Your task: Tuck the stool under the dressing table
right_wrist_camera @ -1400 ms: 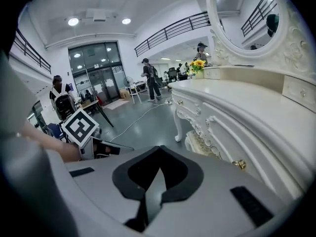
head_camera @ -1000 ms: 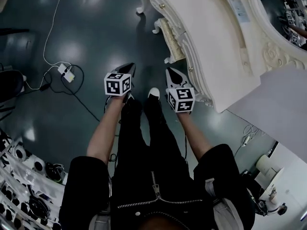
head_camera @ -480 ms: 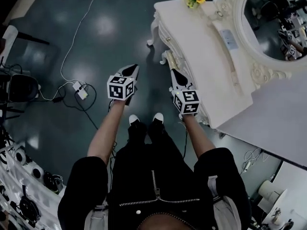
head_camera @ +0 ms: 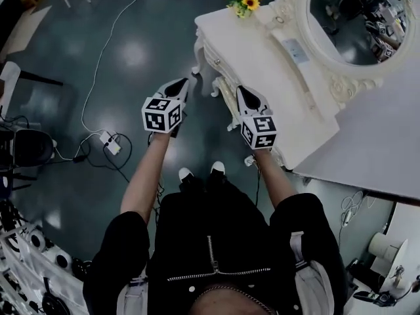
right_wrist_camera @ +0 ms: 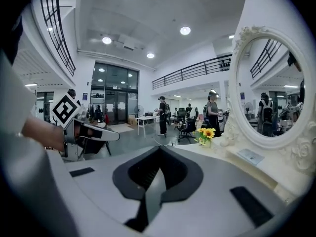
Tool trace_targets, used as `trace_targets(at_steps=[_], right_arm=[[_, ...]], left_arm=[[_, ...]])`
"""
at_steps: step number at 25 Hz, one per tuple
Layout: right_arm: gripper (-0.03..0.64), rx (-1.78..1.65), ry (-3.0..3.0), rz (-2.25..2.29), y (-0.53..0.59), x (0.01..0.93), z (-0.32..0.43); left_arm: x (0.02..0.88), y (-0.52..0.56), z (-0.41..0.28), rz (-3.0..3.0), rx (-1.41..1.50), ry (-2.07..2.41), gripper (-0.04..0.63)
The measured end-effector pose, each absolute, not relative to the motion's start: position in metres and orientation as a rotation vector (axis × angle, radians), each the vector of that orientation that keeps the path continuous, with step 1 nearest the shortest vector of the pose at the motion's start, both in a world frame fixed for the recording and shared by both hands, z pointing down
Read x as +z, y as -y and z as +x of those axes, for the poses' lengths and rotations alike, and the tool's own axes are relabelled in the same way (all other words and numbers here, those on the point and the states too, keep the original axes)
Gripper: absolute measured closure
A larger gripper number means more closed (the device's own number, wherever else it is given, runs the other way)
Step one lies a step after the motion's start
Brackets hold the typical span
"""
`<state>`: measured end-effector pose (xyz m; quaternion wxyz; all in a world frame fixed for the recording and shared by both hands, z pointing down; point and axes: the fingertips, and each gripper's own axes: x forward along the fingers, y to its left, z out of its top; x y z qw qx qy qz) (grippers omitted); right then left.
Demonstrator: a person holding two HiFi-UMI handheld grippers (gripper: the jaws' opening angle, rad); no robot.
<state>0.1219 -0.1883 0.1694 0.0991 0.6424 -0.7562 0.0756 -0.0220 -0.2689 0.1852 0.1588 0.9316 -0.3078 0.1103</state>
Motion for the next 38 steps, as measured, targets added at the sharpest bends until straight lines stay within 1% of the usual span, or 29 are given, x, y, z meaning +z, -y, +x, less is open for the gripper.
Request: trace_targets(at_steps=[5,13,20,27,38], right_arm=[[0.611,0.211,2.116,2.057,0.166,0.154,0.166],[0.611,0.226,1.920,2.285,0.100,0.141,0.237],[0.612,0.270,1.825,2.425,0.053,0.128,0.272],[0.612,0.257,1.770,2.492,0.038,0.124,0.281],[0.612,0.274,1.773,2.461,0.040,0.129,0.278]], left_arm=[[0.167,0.267,0.027,2.757,0.298,0.746,0.574],[0.147,0.234,0.109,2.863,0.294,0.504,0.574],[0.129,0.206,0.152,2.961,0.297,0.347,0.574],[0.126,0.195,0.173,2.956,0.292,0.290,0.574],[0.130,0.196,0.171,2.949,0.310,0.294,0.574]])
